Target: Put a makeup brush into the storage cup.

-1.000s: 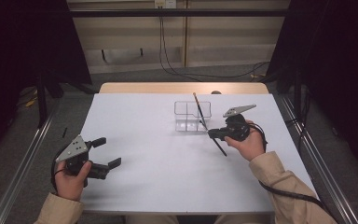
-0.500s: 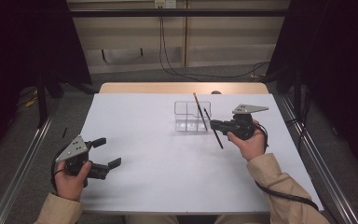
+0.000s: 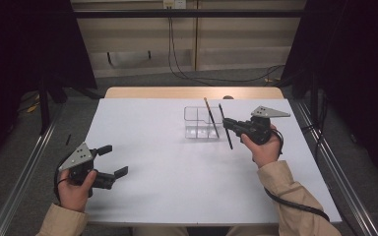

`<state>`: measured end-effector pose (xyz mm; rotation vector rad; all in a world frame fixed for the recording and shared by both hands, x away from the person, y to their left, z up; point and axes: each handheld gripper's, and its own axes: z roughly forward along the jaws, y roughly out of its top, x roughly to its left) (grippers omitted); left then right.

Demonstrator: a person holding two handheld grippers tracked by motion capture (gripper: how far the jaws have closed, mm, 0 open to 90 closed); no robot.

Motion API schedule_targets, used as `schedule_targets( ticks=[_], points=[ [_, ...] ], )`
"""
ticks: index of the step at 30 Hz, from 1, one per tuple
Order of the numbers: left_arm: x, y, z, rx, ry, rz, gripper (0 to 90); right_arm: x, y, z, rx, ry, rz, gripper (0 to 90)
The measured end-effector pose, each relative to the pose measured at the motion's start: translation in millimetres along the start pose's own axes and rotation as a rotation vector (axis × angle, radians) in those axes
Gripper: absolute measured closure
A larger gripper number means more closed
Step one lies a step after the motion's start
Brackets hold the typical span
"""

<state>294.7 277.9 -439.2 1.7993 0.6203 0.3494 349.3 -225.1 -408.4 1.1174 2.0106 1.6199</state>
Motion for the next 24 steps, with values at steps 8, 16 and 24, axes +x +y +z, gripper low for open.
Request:
schedule_targets(
  ticks=[8, 16, 24],
  points=[
    [0.0, -0.1, -0.2, -0.002, -0.002, -0.001, 0.1, -1.1, 6.1, -3.8, -0.112, -0.013, 0.019, 84.8],
    [0.2, -0.2, -0.2, -0.004, -0.004, -0.003, 0.1, -1.8, 10.7, -3.7, -0.174, -0.030, 0.018, 84.8],
    [0.8, -0.8, -0.3, -0.005, -0.006, -0.005, 0.1, -1.9, 16.6, -0.5, -0.210, -0.038, 0.004, 84.7]
  ],
)
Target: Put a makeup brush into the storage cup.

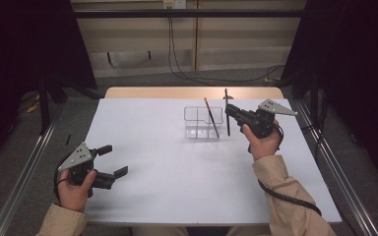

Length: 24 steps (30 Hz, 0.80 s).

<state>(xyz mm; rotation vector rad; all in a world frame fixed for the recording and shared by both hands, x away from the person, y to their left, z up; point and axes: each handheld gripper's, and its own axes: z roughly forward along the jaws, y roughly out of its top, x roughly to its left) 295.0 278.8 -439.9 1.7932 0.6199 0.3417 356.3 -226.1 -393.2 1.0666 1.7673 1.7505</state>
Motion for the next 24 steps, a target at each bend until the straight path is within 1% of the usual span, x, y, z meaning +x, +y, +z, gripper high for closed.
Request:
schedule_targets(
  ticks=[4, 8, 13, 14, 17, 24],
  points=[
    [0.7, -0.2, -0.3, 0.000, -0.005, 0.000, 0.1, 0.6, 3.2, 2.1, -0.017, -0.003, -0.007, 84.8],
    [0.6, -0.2, -0.3, 0.001, 0.002, 0.000, 0.1, 1.9, 5.4, 4.5, -0.025, -0.003, -0.013, 84.8],
    [0.9, -0.2, -0.7, -0.003, -0.005, 0.000, 0.1, 0.9, 7.8, 7.1, -0.039, -0.011, -0.020, 84.8],
    [0.8, -0.3, -0.7, -0.002, -0.001, -0.001, 0.1, 0.7, 8.6, 7.4, -0.043, -0.011, -0.018, 84.8],
    [1.0, -0.4, -0.7, -0.001, -0.001, -0.003, 0.1, 0.0, 11.5, 8.4, -0.048, -0.014, -0.018, 84.8],
    [1.0, -0.5, -0.7, -0.002, 0.002, -0.003, 0.1, -0.2, 18.4, 11.2, -0.057, -0.024, -0.038, 84.8]
  ],
)
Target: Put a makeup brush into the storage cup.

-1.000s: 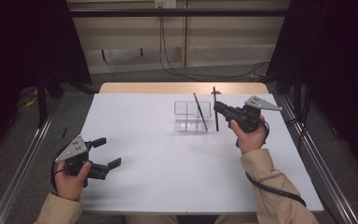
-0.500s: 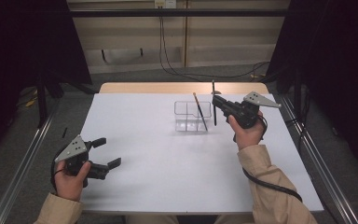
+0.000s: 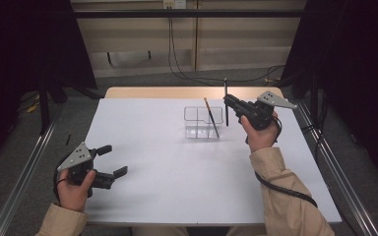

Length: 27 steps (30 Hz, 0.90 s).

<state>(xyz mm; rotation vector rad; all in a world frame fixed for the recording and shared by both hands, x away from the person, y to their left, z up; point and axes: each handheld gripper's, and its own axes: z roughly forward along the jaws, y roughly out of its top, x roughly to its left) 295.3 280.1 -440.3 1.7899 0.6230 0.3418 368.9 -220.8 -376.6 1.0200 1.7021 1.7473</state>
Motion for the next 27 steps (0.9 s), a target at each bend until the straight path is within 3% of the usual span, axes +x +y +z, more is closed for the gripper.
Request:
schedule_targets(
  ticks=[27],
  points=[
    [0.4, 0.0, 0.0, 0.002, 0.002, 0.004, 0.1, -7.5, 2.2, 21.2, -0.026, -0.041, -0.023, 84.8]
  ],
)
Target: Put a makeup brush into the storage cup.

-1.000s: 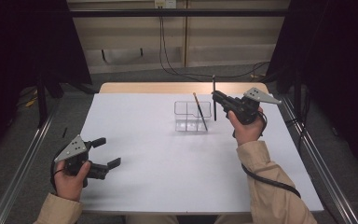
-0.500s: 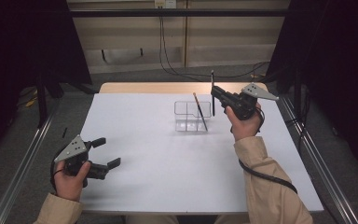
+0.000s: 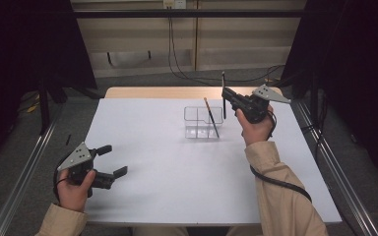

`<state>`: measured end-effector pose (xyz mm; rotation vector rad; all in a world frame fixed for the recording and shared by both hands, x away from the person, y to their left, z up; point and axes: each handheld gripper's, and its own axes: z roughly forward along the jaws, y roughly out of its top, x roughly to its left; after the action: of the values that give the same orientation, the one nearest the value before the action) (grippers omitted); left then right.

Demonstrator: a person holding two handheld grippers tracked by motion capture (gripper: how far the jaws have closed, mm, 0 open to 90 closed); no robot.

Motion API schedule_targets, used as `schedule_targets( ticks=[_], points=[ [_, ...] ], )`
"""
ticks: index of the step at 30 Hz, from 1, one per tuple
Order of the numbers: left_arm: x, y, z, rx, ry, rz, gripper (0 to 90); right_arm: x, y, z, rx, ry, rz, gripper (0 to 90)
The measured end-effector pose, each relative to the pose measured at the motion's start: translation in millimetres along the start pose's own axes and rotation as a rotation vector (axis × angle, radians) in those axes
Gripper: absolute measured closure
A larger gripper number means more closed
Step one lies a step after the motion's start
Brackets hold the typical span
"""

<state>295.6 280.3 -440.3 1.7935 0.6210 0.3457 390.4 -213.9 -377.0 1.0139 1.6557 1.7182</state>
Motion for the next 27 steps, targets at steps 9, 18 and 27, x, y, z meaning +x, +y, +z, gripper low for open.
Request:
schedule_targets(
  ticks=[9, 18, 27],
  points=[
    [-0.2, -0.6, 0.7, -0.001, -0.003, -0.008, 0.1, -2.1, -0.8, 6.1, -0.001, -0.012, -0.005, 84.8],
    [-0.2, -0.7, 0.9, -0.002, -0.004, -0.008, 0.1, -2.0, 1.6, 11.4, -0.006, -0.020, -0.019, 84.8],
    [0.0, -0.8, 0.9, 0.002, -0.005, -0.003, 0.1, -2.6, -0.1, 16.8, -0.007, -0.022, -0.022, 84.8]
  ],
)
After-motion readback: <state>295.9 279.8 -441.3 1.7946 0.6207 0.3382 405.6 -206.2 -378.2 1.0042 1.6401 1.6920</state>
